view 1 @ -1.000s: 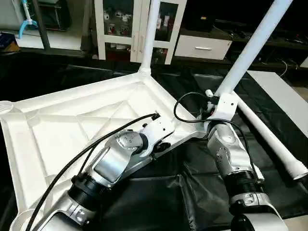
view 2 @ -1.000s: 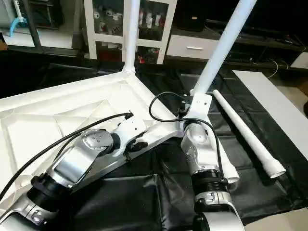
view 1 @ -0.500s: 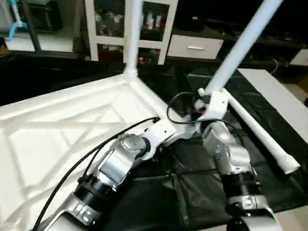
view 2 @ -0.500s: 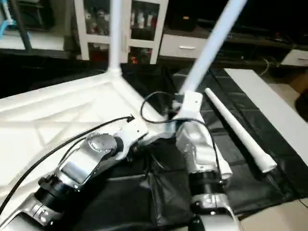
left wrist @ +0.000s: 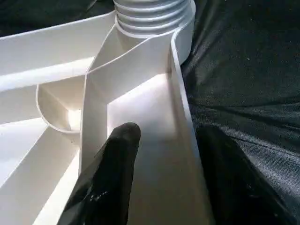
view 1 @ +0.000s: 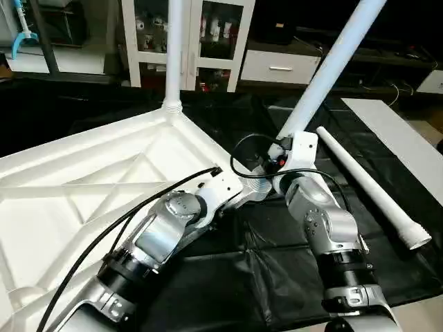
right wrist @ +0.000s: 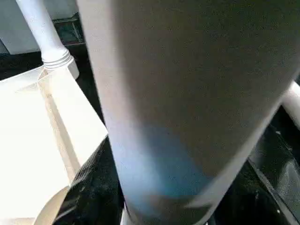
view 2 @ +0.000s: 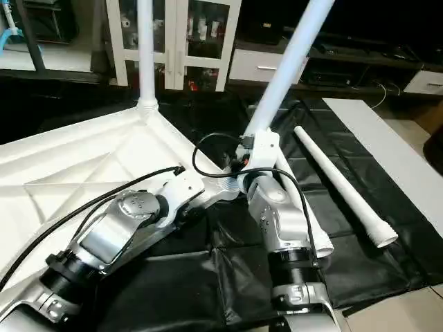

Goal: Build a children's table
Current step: Insert table leg to table base

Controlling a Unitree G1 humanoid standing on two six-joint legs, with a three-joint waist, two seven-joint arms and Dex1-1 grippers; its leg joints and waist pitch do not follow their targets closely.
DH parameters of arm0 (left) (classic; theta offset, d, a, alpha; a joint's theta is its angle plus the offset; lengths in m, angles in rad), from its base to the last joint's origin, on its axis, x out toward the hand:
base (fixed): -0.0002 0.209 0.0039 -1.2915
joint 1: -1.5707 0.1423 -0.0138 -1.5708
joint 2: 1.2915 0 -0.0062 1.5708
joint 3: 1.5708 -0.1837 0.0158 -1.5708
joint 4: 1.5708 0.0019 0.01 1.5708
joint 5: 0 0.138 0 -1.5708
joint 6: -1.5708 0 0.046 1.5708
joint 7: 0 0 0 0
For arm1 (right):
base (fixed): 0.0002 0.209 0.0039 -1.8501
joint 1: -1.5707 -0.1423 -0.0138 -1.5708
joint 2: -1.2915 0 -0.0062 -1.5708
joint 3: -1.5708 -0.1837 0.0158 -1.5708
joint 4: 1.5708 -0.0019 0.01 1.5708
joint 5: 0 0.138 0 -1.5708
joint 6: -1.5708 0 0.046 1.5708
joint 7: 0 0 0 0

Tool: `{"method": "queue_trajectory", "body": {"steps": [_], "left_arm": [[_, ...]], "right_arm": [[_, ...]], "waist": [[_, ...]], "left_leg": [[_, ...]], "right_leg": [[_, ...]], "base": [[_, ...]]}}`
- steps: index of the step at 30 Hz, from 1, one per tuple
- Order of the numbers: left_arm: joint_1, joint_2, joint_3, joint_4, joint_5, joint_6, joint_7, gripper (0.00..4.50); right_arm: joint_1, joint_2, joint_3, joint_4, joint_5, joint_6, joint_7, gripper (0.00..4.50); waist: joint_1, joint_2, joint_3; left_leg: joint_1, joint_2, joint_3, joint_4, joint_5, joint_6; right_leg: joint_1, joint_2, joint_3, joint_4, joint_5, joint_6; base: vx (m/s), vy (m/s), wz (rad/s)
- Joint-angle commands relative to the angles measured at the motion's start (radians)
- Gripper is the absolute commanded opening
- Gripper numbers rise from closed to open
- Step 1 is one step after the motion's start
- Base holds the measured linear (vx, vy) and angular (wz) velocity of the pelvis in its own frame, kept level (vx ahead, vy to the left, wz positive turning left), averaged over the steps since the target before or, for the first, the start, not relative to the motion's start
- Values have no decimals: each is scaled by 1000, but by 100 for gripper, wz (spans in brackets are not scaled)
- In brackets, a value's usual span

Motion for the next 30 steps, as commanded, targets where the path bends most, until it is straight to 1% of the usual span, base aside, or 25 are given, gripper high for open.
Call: {"method": "queue_trajectory", "body": {"steps": [1,2,4,6,10,11,12,13,15,16,17,19,20,22,23,24,25,26,30], "left_arm": [[18,-17,10,3,2,39,11,220],[18,-17,10,3,2,39,11,237],[21,-39,17,-5,-21,69,7,255],[20,-42,17,-4,-26,78,8,258],[7,-18,10,14,-2,100,17,261],[2,-8,8,16,3,119,13,261],[0,-3,4,15,6,130,9,231],[-1,1,6,15,8,135,11,223],[-1,9,5,13,13,147,9,218],[-1,11,4,11,15,152,9,205],[-2,16,1,7,16,160,5,192],[-2,17,4,3,13,165,6,188],[-2,17,3,3,12,167,4,186],[-3,17,5,4,9,169,4,169],[-4,17,8,5,7,170,4,163],[-5,17,8,5,5,172,5,159],[-5,12,17,5,0,173,11,159],[-6,10,23,6,-4,173,14,150],[-5,18,20,5,-4,171,9,140]], "right_arm": [[42,23,42,93,37,141,56,185],[42,23,42,93,37,141,56,185],[35,19,28,108,29,137,52,185],[34,17,25,108,25,139,53,185],[33,15,21,102,26,145,50,185],[34,15,21,101,26,145,49,185],[34,15,20,100,25,146,49,185],[33,15,20,101,23,146,50,185],[33,16,18,102,19,145,51,185],[32,17,17,102,18,145,50,185],[32,18,15,102,16,145,51,185],[31,19,13,102,13,145,52,185],[31,19,12,102,13,145,52,185],[30,19,12,101,13,145,51,185],[28,19,11,103,12,145,51,185],[27,19,11,105,12,144,51,185],[26,18,11,107,10,143,49,185],[25,16,10,109,7,143,48,185],[24,17,5,110,7,144,51,185]], "waist": [[14,21,-32],[15,20,-32],[14,18,-32],[15,19,-33],[15,18,-33],[14,22,-34],[14,21,-34],[16,24,-34],[15,22,-34],[14,25,-34],[14,24,-35],[14,23,-34],[15,25,-34],[15,24,-34],[15,26,-33],[15,25,-34],[16,25,-33],[17,26,-34],[19,26,-34]], "left_leg": [[1,35,-13,-72,-254,-36],[0,34,-13,-72,-260,-38],[1,34,-12,-71,-259,-40],[0,34,-13,-71,-258,-38],[0,33,-13,-71,-254,-36],[1,33,-13,-71,-255,-39],[0,33,-14,-71,-251,-38],[0,33,-14,-71,-249,-38],[0,32,-13,-70,-249,-37],[-2,32,-15,-72,-247,-38],[-2,33,-15,-71,-246,-39],[0,32,-13,-70,-246,-36],[0,33,-14,-70,-245,-36],[0,33,-13,-70,-245,-35],[1,33,-13,-70,-249,-36],[1,32,-13,-70,-250,-35],[0,32,-13,-70,-253,-36],[0,32,-14,-70,-251,-38],[-1,31,-12,-69,-240,-34]], "right_leg": [[32,-68,42,-62,-247,-136],[31,-68,42,-65,-263,-129],[30,-67,42,-64,-260,-129],[31,-67,42,-64,-257,-126],[31,-66,41,-64,-249,-127],[31,-66,41,-63,-244,-127],[32,-66,41,-62,-239,-129],[32,-66,41,-62,-236,-131],[33,-67,41,-63,-238,-133],[34,-66,41,-61,-236,-134],[35,-66,41,-61,-231,-134],[33,-66,41,-62,-229,-138],[34,-67,41,-62,-231,-139],[33,-66,41,-62,-228,-141],[33,-66,41,-62,-233,-141],[33,-66,41,-63,-237,-140],[33,-67,41,-63,-246,-140],[34,-66,41,-62,-245,-139],[35,-66,41,-62,-232,-141]], "base": [[0,0,0],[0,0,0],[0,0,0],[0,0,0],[0,0,0],[0,0,0],[0,0,0],[0,0,0],[0,0,0],[0,0,0],[0,0,0],[0,0,0],[0,0,0],[0,0,0],[0,0,0],[0,0,0],[0,0,0],[0,0,0],[0,0,0]]}}
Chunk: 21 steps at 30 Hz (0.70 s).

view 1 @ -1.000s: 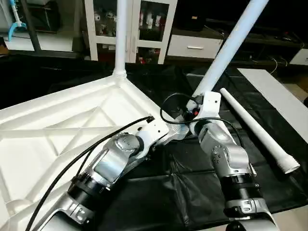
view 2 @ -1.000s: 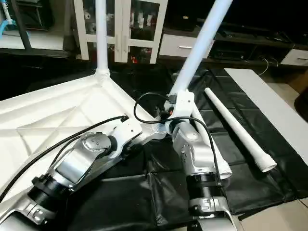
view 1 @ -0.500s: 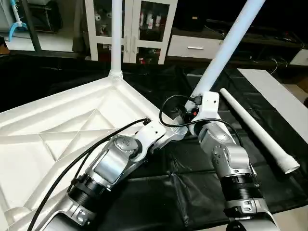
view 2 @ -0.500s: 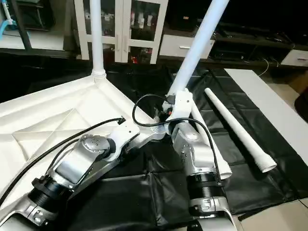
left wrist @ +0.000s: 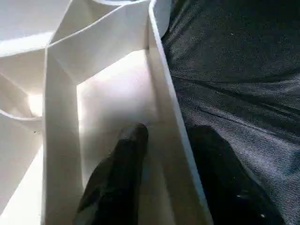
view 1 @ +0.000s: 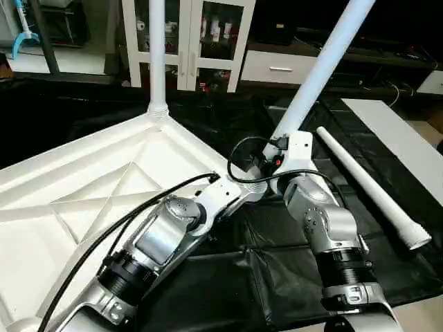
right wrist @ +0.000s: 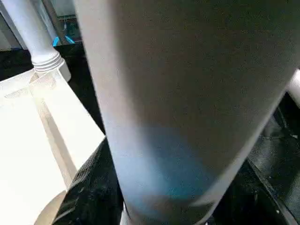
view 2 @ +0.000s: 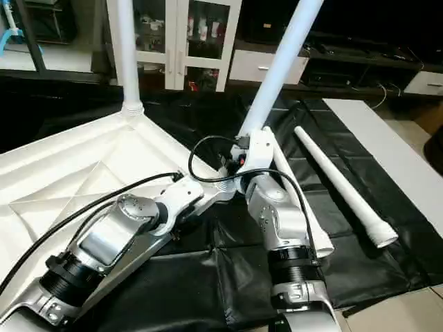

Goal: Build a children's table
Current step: Insert table leg to table base

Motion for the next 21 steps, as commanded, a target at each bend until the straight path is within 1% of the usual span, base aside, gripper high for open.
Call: {"method": "queue_trajectory", "body": {"steps": [1,2,3,4,5,6,7,9,10,11,13,14,15,16,17,18,19,21], "left_arm": [[-3,21,30,26,35,19,41,134],[-3,24,28,26,35,15,38,129],[-3,26,27,27,35,12,36,126],[-4,26,28,28,34,6,36,124],[-4,26,29,29,34,2,37,120],[-4,27,28,29,33,0,36,115],[-4,27,28,29,33,0,36,115],[-5,27,31,33,25,-28,38,107],[-8,29,29,34,21,-33,38,105],[-9,30,29,34,19,-33,38,103],[-11,32,28,34,18,-35,35,101],[-11,33,28,32,17,-37,31,97],[-11,34,28,32,15,-38,30,95],[-10,37,26,30,11,-45,22,94],[-9,38,26,29,10,-46,21,93],[-6,42,21,26,6,-55,9,91],[-5,43,21,25,5,-57,8,91],[-3,45,18,25,5,-64,4,91]], "right_arm": [[41,18,5,93,21,132,4,255],[41,19,4,92,21,133,5,255],[40,19,4,92,21,134,6,261],[39,19,3,92,21,134,8,275],[38,19,3,92,20,134,9,290],[37,19,3,91,22,134,13,299],[37,19,3,91,22,134,13,299],[34,16,8,87,19,133,20,321],[33,16,8,87,20,133,21,333],[32,16,7,89,20,133,22,342],[31,16,7,91,19,131,22,346],[30,16,7,91,18,131,23,359],[30,16,6,90,17,135,24,369],[28,15,7,88,14,136,30,378],[28,14,8,87,14,136,33,391],[27,13,8,81,12,137,37,402],[27,12,8,79,9,135,36,402],[26,10,8,78,6,128,35,427]], "waist": [[14,24,-35],[14,24,-36],[10,24,-35],[9,24,-35],[13,24,-37],[12,24,-35],[12,24,-35],[19,25,-36],[19,25,-36],[22,28,-37],[23,28,-38],[24,29,-39],[26,28,-41],[26,26,-40],[28,27,-38],[31,33,-37],[31,31,-36],[32,31,-37]], "left_leg": [[-1,32,-13,-70,-241,-34],[-1,32,-13,-69,-241,-34],[-4,30,-15,-72,-242,-33],[-8,30,-17,-74,-246,-34],[0,34,-15,-70,-241,-39],[0,33,-15,-71,-242,-38],[0,33,-15,-71,-242,-38],[0,32,-12,-69,-232,-33],[0,32,-12,-68,-226,-32],[1,33,-11,-67,-206,-30],[0,32,-10,-66,-191,-28],[-1,31,-9,-65,-173,-24],[-2,31,-8,-62,-154,-19],[-3,31,-8,-63,-145,-16],[-2,31,-7,-63,-141,-9],[0,32,-7,-63,-145,-7],[0,32,-7,-63,-148,-9],[0,32,-7,-63,-148,-11]], "right_leg": [[35,-66,40,-62,-239,-140],[35,-66,41,-62,-237,-140],[38,-63,40,-60,-239,-141],[40,-64,39,-61,-247,-139],[35,-68,39,-62,-247,-136],[33,-66,40,-62,-246,-138],[33,-66,40,-62,-246,-138],[35,-67,41,-61,-234,-144],[35,-67,41,-60,-227,-146],[36,-66,42,-56,-196,-154],[39,-66,42,-53,-175,-162],[40,-66,42,-51,-150,-169],[43,-68,42,-47,-119,-179],[44,-67,42,-46,-111,-182],[44,-67,42,-46,-113,-185],[43,-69,42,-47,-125,-187],[43,-68,42,-48,-133,-186],[43,-68,42,-47,-137,-186]], "base": [[0,0,0],[0,0,0],[0,0,0],[0,0,0],[0,0,0],[0,0,0],[0,0,0],[0,0,0],[0,0,0],[0,0,0],[0,0,0],[0,0,0],[0,0,0],[0,0,0],[0,0,0],[0,0,0],[0,0,0],[0,0,0]]}}
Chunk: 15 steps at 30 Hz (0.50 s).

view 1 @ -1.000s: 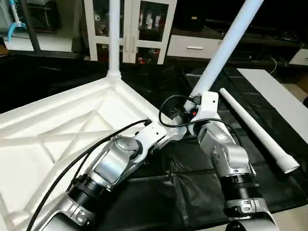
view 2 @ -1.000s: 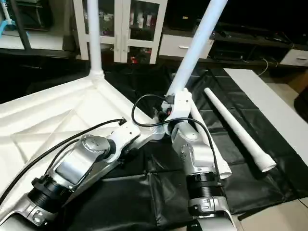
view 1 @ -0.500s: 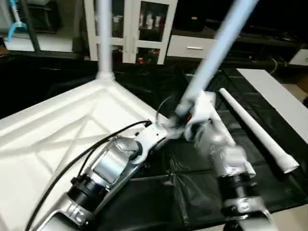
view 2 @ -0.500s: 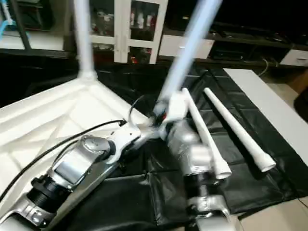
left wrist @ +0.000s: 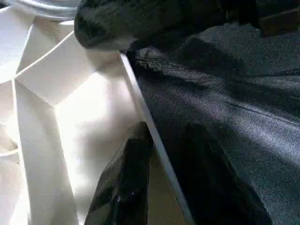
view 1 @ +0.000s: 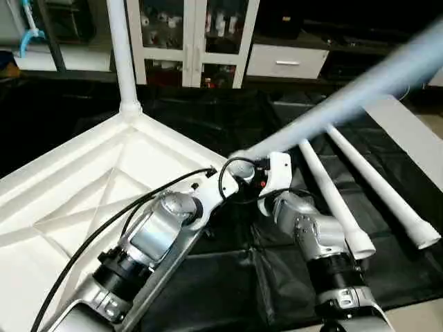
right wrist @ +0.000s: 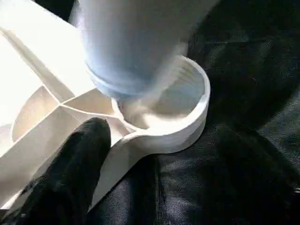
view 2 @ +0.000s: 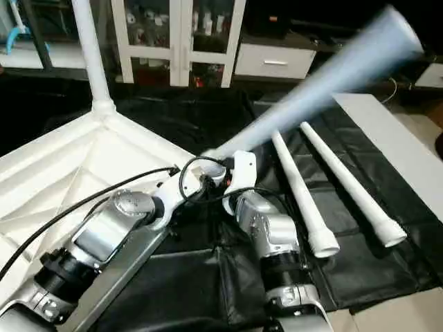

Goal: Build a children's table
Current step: Insert table leg to table base

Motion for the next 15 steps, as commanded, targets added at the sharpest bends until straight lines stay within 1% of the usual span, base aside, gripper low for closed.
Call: {"method": "queue_trajectory", "body": {"steps": [1,3,6,7,9,10,12,13,15], "left_arm": [[10,12,10,19,3,7,0,91],[12,12,8,16,2,7,-1,91],[14,14,6,13,-2,7,-2,91],[14,14,6,13,-2,6,-2,91],[17,16,4,12,-2,1,-4,91],[19,18,4,11,-2,-2,-6,91],[21,20,3,10,-1,-6,-7,91],[21,23,3,10,0,-12,-9,90],[21,28,2,12,1,-25,-11,88]], "right_arm": [[5,-16,-1,-3,-5,5,-4,436],[5,-18,-3,-7,-5,5,-3,448],[11,-20,-8,-22,8,12,11,450],[12,-21,-7,-23,7,14,12,414],[16,-25,1,-23,-3,22,12,416],[18,-26,5,-22,-11,23,10,416],[20,-25,5,-23,-11,22,11,416],[21,-23,5,-26,-11,19,12,416],[20,-24,9,-32,-14,12,19,416]], "waist": [[14,19,-47],[15,19,-47],[15,16,-48],[16,17,-47],[18,18,-48],[19,17,-48],[20,17,-48],[22,23,-47],[22,20,-47]], "left_leg": [[1,33,-7,-63,-146,-11],[2,33,-6,-62,-142,-12],[1,33,-6,-61,-132,-8],[2,33,-6,-61,-131,-6],[1,32,-6,-60,-122,-4],[2,32,-5,-60,-123,-3],[2,33,-5,-60,-127,-4],[3,33,-6,-61,-132,-7],[2,33,-6,-61,-139,-10]], "right_leg": [[47,-67,42,-49,-138,-184],[47,-66,42,-48,-132,-185],[49,-66,42,-46,-120,-186],[48,-67,42,-46,-119,-188],[49,-66,43,-44,-110,-190],[49,-66,43,-45,-113,-189],[48,-66,43,-45,-122,-188],[48,-66,43,-45,-128,-187],[48,-65,43,-46,-134,-184]], "base": [[0,0,0],[0,0,0],[0,0,0],[0,0,0],[0,0,0],[0,0,0],[0,0,0],[0,0,0],[0,0,0]]}}
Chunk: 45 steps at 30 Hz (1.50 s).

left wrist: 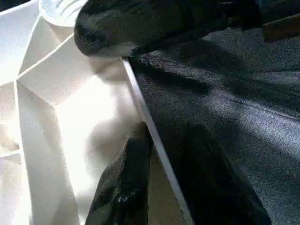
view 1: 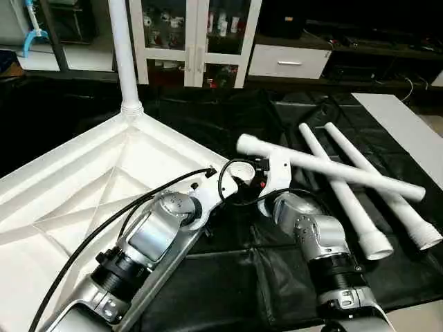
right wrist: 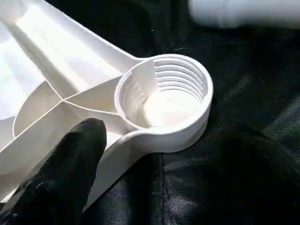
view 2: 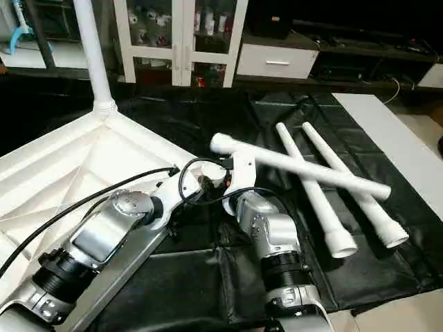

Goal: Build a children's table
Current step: Insert table leg to table base

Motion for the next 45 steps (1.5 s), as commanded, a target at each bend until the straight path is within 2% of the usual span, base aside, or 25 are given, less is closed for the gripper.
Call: {"method": "queue_trajectory", "body": {"steps": [1,2,9,11,13,15,17,19,21,22,24,27,28,31,34,35,37,38,39,40,41,42,43,44,45], "left_arm": [[17,13,3,13,3,-2,-2,88],[17,20,-3,15,5,-12,-10,88],[29,62,-33,24,31,-125,-31,87],[36,82,-43,34,40,-212,-40,86],[38,92,-48,36,43,-256,-50,85],[45,115,-66,37,43,-364,-84,85],[48,153,-103,51,72,-465,-105,82],[48,164,-114,58,82,-493,-109,82],[47,184,-139,79,100,-575,-123,82],[48,191,-144,85,100,-608,-132,82],[58,203,-144,97,92,-691,-167,82],[62,214,-142,112,90,-778,-183,82],[64,217,-140,113,85,-799,-189,82],[84,237,-138,130,43,-928,-244,82],[96,253,-137,120,19,-976,-284,82],[107,283,-132,130,-1,-1051,-319,82],[109,290,-127,139,-6,-1077,-331,82],[110,303,-110,161,-19,-1115,-346,82],[110,307,-105,166,-24,-1123,-351,82],[110,314,-96,173,-34,-1136,-362,82],[115,325,-63,175,-68,-1141,-382,82],[116,325,-58,174,-74,-1137,-384,82],[118,326,-48,175,-85,-1136,-390,137],[120,332,-36,174,-109,-1120,-417,137],[119,338,-18,170,-145,-1098,-454,151]], "right_arm": [[12,-18,-2,-20,-7,5,4,416],[12,-20,1,-32,-7,8,8,416],[13,-37,-15,-142,21,-20,40,416],[-3,-43,-49,-198,49,-39,41,416],[-12,-46,-66,-212,58,-48,37,416],[-29,-64,-89,-223,57,-68,25,416],[-48,-96,-109,-212,40,-69,4,416],[-51,-108,-110,-203,30,-67,0,416],[-42,-143,-91,-174,-9,-46,-2,416],[-38,-157,-81,-161,-23,-31,-1,416],[-20,-181,-63,-146,-51,-20,-4,416],[-11,-184,-84,-134,-46,-5,-32,416],[-10,-185,-87,-132,-48,-5,-37,416],[-3,-191,-89,-129,-46,-5,-44,416],[-3,-195,-89,-126,-48,-2,-40,416],[-6,-200,-89,-119,-54,0,-36,416],[-7,-202,-89,-118,-56,1,-34,416],[-10,-205,-89,-118,-55,3,-33,416],[-11,-206,-90,-118,-54,4,-33,416],[-13,-208,-91,-117,-52,5,-34,416],[-18,-210,-99,-116,-46,4,-39,416],[-18,-210,-100,-116,-45,4,-39,416],[-18,-210,-102,-116,-43,5,-42,416],[-18,-211,-103,-115,-41,4,-43,416],[-17,-212,-104,-111,-41,3,-44,416]], "waist": [[12,19,-48],[13,22,-48],[24,23,-45],[27,22,-44],[30,24,-44],[35,24,-43],[44,25,-43],[50,26,-43],[56,26,-42],[58,35,-43],[62,30,-45],[65,28,-46],[65,32,-46],[66,33,-46],[67,34,-46],[68,34,-46],[69,35,-46],[70,39,-45],[68,37,-45],[70,48,-45],[67,42,-46],[66,42,-47],[65,41,-47],[63,45,-47],[63,43,-48]], "left_leg": [[2,32,-6,-61,-141,-11],[2,32,-7,-61,-144,-13],[3,32,-6,-62,-150,-13],[3,32,-6,-62,-162,-15],[5,32,-6,-62,-174,-17],[6,31,-5,-62,-188,-25],[8,31,-6,-63,-183,-27],[15,30,-1,-60,-180,-29],[6,30,-2,-62,-159,-34],[8,28,-2,-61,-155,-41],[7,27,0,-60,-158,-41],[6,28,-1,-60,-151,-39],[7,29,-2,-61,-152,-41],[7,28,-1,-60,-147,-41],[10,30,1,-61,-149,-40],[11,31,2,-61,-150,-41],[10,30,1,-62,-154,-43],[12,28,2,-61,-157,-46],[11,30,3,-63,-161,-48],[13,29,1,-63,-165,-55],[11,29,2,-62,-163,-60],[10,29,2,-62,-159,-61],[9,29,2,-62,-156,-61],[9,27,3,-60,-155,-60],[10,27,4,-60,-153,-60]], "right_leg": [[49,-65,42,-50,-136,-184],[48,-65,42,-50,-136,-183],[47,-64,43,-50,-155,-170],[45,-63,45,-52,-179,-159],[42,-65,45,-53,-198,-153],[39,-62,46,-55,-233,-140],[37,-61,45,-54,-233,-134],[31,-59,46,-54,-226,-134],[38,-60,47,-50,-215,-130],[38,-58,46,-51,-204,-131],[39,-60,47,-49,-203,-136],[41,-62,47,-47,-206,-136],[41,-61,47,-45,-203,-138],[40,-62,47,-44,-195,-140],[39,-61,47,-42,-183,-145],[37,-61,47,-41,-182,-146],[38,-61,47,-41,-191,-142],[36,-60,47,-41,-188,-142],[37,-60,48,-42,-193,-141],[37,-61,49,-39,-194,-141],[39,-61,48,-38,-186,-143],[40,-61,49,-36,-177,-147],[40,-60,49,-35,-170,-149],[40,-60,49,-35,-162,-154],[40,-60,50,-34,-161,-157]], "base": [[0,0,0],[0,0,0],[0,0,0],[0,0,0],[0,0,0],[0,0,0],[0,0,0],[0,0,0],[0,0,0],[0,0,0],[0,0,0],[0,0,0],[0,0,0],[0,0,0],[0,0,0],[0,0,0],[0,0,0],[0,0,0],[0,0,0],[0,0,0],[0,0,0],[0,0,0],[0,0,0],[0,0,0],[0,0,0]]}}
